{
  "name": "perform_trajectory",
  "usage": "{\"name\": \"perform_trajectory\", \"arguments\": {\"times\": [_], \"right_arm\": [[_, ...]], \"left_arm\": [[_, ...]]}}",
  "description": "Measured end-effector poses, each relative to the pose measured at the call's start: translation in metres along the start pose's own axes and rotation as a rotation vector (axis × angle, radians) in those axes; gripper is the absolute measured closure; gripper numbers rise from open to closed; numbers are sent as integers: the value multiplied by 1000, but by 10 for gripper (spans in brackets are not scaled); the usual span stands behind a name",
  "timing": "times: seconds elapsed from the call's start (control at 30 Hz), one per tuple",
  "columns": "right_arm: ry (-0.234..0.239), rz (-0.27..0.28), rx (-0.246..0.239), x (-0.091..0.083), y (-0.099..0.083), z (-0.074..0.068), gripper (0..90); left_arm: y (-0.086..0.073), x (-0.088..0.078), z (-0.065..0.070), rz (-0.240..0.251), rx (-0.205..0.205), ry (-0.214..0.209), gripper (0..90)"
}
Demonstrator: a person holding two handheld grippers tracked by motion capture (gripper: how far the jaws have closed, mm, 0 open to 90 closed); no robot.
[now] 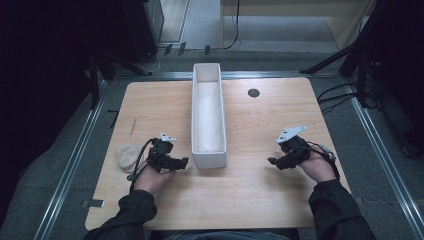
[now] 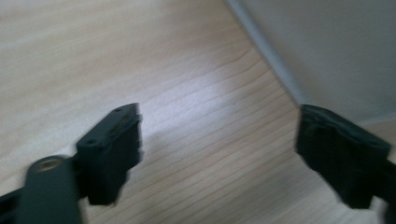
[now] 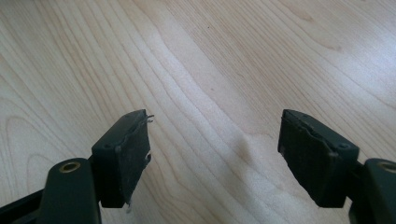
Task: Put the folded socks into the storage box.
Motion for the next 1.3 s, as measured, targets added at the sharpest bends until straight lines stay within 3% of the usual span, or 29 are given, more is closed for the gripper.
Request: {"name": "perform_trajectory", "arguments": {"times": [0.03,0.1,0.17,0.37,0.5,0.7,0.9,1.0,1.3], "right_arm": [[-2,3,-2,0,0,1,252],[1,2,-3,1,0,0,252],[0,-7,-3,0,-2,0,252],[-6,-1,11,-1,-2,1,252],[-2,-3,7,2,1,-1,252],[2,-5,0,5,5,1,252],[-3,-3,0,3,4,2,253],[-5,-3,-1,3,4,2,253],[-5,2,6,3,4,3,253]], "left_arm": [[0,-1,2,-16,6,-32,178],[1,-4,4,-34,4,-101,315],[3,-7,5,-38,-1,-127,346],[5,-11,-2,-38,23,-117,411],[6,-15,-5,-28,4,-116,409],[10,-20,-6,-17,10,-139,472],[11,-22,-9,-26,-16,-145,425],[11,-23,-8,-41,-31,-173,376],[6,-24,-11,-75,-44,-150,379]]}}
Point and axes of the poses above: each handheld gripper's, and its own axes: x roughly forward along the jaws, y roughly out of its top, z roughly to its right, the point moved 5 cm from there along x, roughly forward along the jaws, and after that the axes turned 15 degrees about -x, right-handed, at the moved point
